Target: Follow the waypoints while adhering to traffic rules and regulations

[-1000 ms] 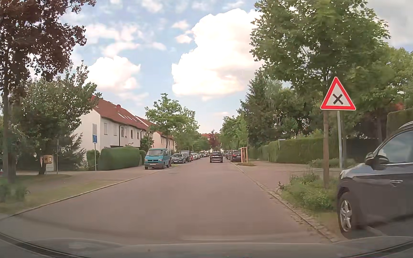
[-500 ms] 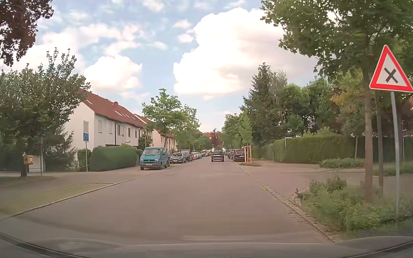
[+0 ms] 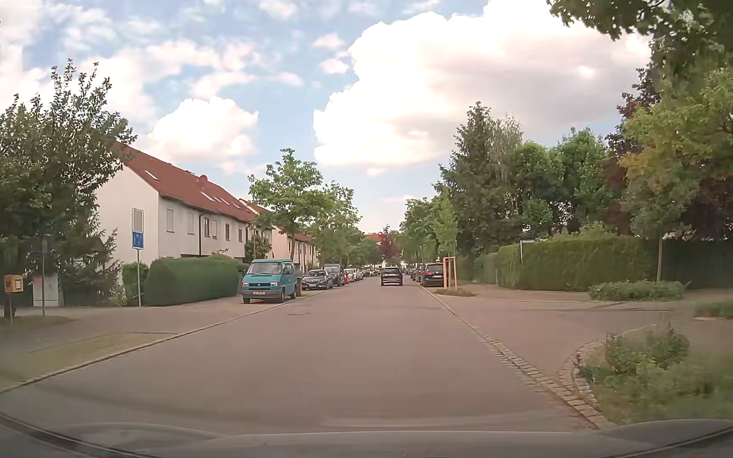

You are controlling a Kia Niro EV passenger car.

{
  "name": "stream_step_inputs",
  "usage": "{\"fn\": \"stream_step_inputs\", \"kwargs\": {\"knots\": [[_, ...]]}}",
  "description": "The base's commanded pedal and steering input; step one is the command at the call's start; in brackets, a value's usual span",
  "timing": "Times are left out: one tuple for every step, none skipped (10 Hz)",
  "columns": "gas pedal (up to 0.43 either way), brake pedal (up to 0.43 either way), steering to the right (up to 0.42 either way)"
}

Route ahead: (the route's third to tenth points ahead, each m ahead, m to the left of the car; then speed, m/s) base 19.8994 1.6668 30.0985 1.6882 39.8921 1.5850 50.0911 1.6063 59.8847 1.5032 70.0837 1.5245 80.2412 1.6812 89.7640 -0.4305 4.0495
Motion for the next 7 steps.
{"fn": "stream_step_inputs", "kwargs": {"knots": [[0.0,0.146,-0.015],[0.0,0.152,-0.009],[0.0,0.146,-0.009],[0.0,0.146,-0.009],[0.0,0.14,-0.009],[0.0,0.134,-0.006],[0.0,0.128,0.0]]}}
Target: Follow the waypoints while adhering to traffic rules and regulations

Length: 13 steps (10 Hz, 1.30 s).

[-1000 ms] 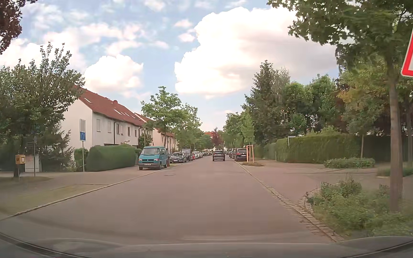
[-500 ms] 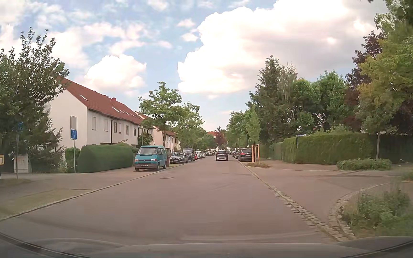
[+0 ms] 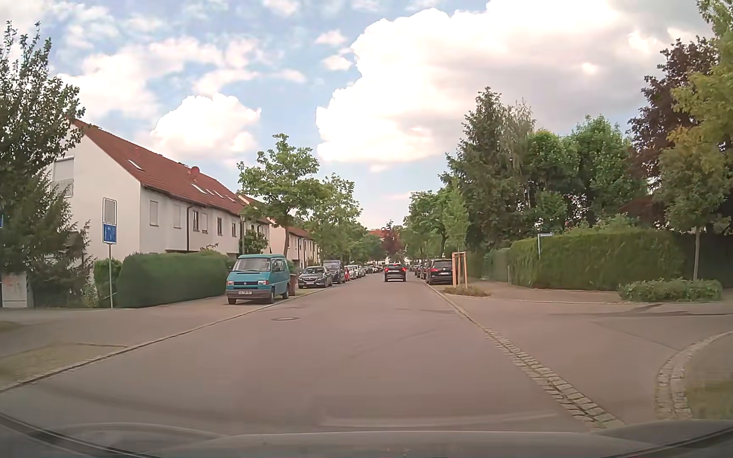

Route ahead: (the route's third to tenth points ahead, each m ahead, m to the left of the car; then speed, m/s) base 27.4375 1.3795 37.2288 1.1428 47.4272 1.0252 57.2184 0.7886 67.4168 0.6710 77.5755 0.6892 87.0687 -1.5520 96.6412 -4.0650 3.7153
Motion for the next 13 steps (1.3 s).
{"fn": "stream_step_inputs", "kwargs": {"knots": [[0.0,0.128,0.004],[0.0,0.128,0.008],[0.0,0.128,0.015],[0.0,0.116,0.016],[0.0,0.11,0.014],[0.0,0.098,0.014],[0.0,0.098,0.015],[0.0,0.091,0.015],[0.0,0.085,0.016],[0.0,0.085,0.018],[0.0,0.073,0.02],[0.0,0.061,0.021],[0.0,0.049,0.018]]}}
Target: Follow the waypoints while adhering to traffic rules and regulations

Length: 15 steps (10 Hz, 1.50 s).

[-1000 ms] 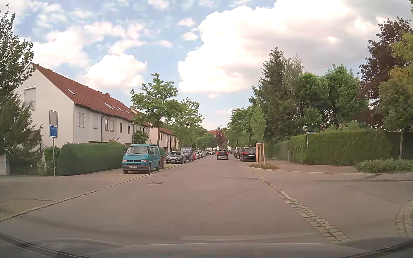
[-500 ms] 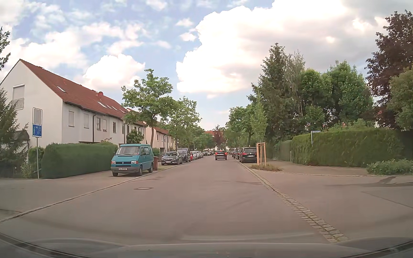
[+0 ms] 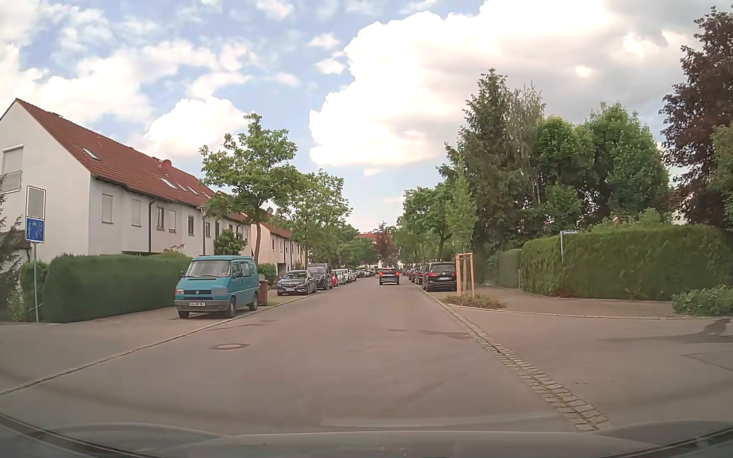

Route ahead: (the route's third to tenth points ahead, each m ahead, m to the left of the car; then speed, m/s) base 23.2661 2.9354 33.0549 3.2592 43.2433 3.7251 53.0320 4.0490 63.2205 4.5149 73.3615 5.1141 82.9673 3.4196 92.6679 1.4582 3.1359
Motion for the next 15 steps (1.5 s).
{"fn": "stream_step_inputs", "kwargs": {"knots": [[0.0,0.043,0.017],[0.0,0.037,0.017],[0.0,0.03,0.017],[0.0,0.024,0.017],[0.0,0.024,0.017],[0.0,0.024,0.016],[0.0,0.024,0.016],[0.0,0.024,0.015],[0.0,0.024,0.014],[0.0,0.024,0.01],[0.0,0.018,0.006],[0.0,0.024,0.006],[0.0,0.018,0.006],[0.0,0.024,0.006],[0.0,0.024,0.006]]}}
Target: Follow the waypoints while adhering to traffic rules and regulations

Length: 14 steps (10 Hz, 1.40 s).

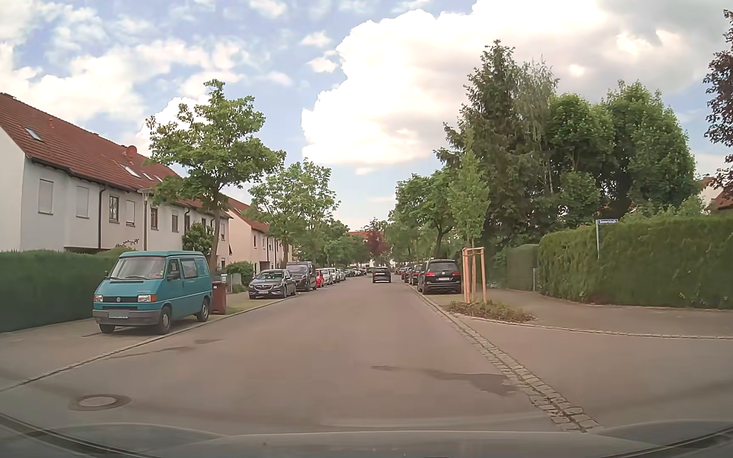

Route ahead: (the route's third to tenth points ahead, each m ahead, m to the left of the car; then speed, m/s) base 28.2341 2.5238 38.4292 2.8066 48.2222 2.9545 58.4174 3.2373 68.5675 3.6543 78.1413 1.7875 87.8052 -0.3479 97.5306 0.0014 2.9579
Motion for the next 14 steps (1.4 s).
{"fn": "stream_step_inputs", "kwargs": {"knots": [[0.087,0.024,0.006],[0.169,0.018,0.006],[0.197,0.024,0.006],[0.248,0.024,0.006],[0.268,0.024,0.003],[0.28,0.024,-0.003],[0.28,0.018,-0.014],[0.28,0.018,-0.023],[0.287,0.018,-0.028],[0.287,0.018,-0.03],[0.287,0.024,-0.029],[0.28,0.024,-0.022],[0.28,0.018,-0.02],[0.28,0.024,-0.021]]}}
